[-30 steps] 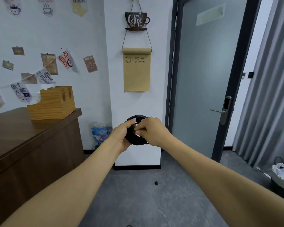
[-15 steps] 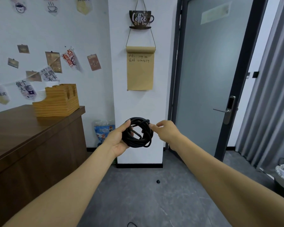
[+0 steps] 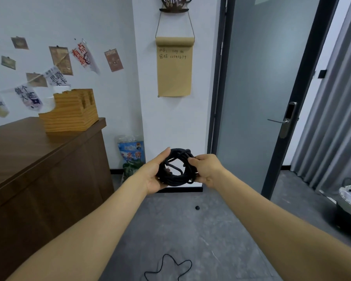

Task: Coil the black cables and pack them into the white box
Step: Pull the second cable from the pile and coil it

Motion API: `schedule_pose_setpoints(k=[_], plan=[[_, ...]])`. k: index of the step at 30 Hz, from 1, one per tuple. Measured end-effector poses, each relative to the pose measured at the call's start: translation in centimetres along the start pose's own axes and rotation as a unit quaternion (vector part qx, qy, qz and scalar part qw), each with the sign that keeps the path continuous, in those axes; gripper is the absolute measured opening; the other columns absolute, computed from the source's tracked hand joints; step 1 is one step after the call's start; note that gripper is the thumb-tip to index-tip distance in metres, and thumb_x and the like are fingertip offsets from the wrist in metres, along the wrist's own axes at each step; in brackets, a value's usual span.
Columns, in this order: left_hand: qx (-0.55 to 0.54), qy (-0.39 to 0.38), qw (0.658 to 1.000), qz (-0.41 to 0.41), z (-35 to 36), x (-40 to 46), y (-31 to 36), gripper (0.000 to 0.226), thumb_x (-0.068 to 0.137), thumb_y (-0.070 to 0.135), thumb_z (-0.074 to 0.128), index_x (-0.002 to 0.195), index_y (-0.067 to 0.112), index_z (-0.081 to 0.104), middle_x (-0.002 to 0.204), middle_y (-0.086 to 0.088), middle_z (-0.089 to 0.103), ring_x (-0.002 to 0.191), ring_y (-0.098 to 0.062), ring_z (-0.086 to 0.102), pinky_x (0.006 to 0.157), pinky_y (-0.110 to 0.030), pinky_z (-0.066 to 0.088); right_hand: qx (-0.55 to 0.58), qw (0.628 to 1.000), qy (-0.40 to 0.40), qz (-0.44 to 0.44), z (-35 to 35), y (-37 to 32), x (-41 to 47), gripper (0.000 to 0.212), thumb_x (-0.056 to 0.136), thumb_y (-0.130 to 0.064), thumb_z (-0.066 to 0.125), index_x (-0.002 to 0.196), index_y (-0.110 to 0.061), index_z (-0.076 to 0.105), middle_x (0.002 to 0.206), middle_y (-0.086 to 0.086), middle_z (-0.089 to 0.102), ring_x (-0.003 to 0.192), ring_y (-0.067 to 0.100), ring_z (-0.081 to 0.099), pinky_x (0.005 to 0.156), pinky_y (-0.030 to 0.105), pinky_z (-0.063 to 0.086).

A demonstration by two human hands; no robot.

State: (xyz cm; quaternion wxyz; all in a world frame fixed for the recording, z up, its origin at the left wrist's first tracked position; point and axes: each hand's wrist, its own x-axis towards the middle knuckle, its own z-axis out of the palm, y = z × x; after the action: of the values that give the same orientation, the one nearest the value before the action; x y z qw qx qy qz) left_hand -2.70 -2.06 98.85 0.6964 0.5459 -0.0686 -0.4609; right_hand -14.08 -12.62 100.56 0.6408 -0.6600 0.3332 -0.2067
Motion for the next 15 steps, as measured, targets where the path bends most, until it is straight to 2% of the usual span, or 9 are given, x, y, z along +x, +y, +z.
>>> schedule_pose_setpoints(k=[1, 3, 5, 7, 10, 15], plan=[[0.024, 0.004, 1.000, -0.007, 0.0, 0.0, -0.1, 0.059, 0.062, 0.041, 0.081, 0.105, 0.007, 0.060, 0.097, -0.011, 0.057, 0.088, -0.026, 0.061, 0.081, -0.043, 0.054, -0.022, 1.000, 0.009, -0.009, 0.1, 0.3, 0.2, 0.018, 0.095, -0.010, 0.052, 0.080, -0.004, 0.061, 0.090, 0.016, 0.066, 0.077, 0.030, 0.062, 0.078, 0.047, 0.057], [0.057, 0.015, 0.998, -0.009, 0.0, 0.0, -0.2, 0.045, 0.073, 0.030, 0.078, 0.105, 0.004, 0.057, 0.092, -0.012, 0.056, 0.086, -0.028, 0.061, 0.077, -0.042, 0.055, -0.054, 0.998, 0.028, -0.023, 0.4, 0.8, 0.4, 0.020, 0.094, -0.013, 0.053, 0.076, -0.008, 0.063, 0.096, 0.019, 0.068, 0.084, 0.035, 0.065, 0.079, 0.049, 0.057], [0.079, 0.020, 0.997, 0.002, 0.0, 0.1, -0.2, 0.023, 0.081, 0.014, 0.071, 0.097, 0.003, 0.058, 0.084, -0.012, 0.055, 0.079, -0.025, 0.059, 0.075, -0.041, 0.056, -0.063, 0.997, 0.041, -0.026, 0.5, 1.1, 0.7, 0.021, 0.093, -0.016, 0.054, 0.075, -0.010, 0.064, 0.097, 0.020, 0.069, 0.090, 0.038, 0.066, 0.078, 0.050, 0.057], [0.095, 0.026, 0.995, 0.021, -0.4, 0.4, -0.2, 0.009, 0.084, 0.005, 0.066, 0.086, 0.000, 0.059, 0.081, -0.013, 0.056, 0.075, -0.025, 0.060, 0.071, -0.040, 0.057, -0.047, 0.998, 0.049, -0.016, 0.6, 1.2, 0.8, 0.021, 0.093, -0.015, 0.054, 0.077, -0.008, 0.066, 0.096, 0.019, 0.069, 0.085, 0.034, 0.065, 0.077, 0.049, 0.058], [0.112, 0.034, 0.992, 0.044, -1.0, 0.6, -0.3, 0.007, 0.085, 0.002, 0.063, 0.083, -0.003, 0.058, 0.081, -0.015, 0.059, 0.075, -0.026, 0.063, 0.071, -0.039, 0.057, -0.020, 0.999, 0.048, -0.004, 1.0, 1.2, 0.8, 0.022, 0.093, -0.012, 0.054, 0.074, -0.008, 0.064, 0.092, 0.018, 0.068, 0.079, 0.029, 0.062, 0.078, 0.048, 0.057], [0.093, 0.047, 0.993, 0.046, -2.4, 1.0, -0.7, 0.007, 0.086, 0.003, 0.062, 0.083, -0.004, 0.059, 0.090, -0.018, 0.060, 0.078, -0.026, 0.061, 0.059, -0.037, 0.059, -0.008, 0.999, 0.051, 0.004, 2.4, 1.2, 0.7, 0.017, 0.092, -0.010, 0.057, 0.078, -0.006, 0.065, 0.072, 0.007, 0.065, 0.077, 0.028, 0.063, 0.079, 0.049, 0.057]])
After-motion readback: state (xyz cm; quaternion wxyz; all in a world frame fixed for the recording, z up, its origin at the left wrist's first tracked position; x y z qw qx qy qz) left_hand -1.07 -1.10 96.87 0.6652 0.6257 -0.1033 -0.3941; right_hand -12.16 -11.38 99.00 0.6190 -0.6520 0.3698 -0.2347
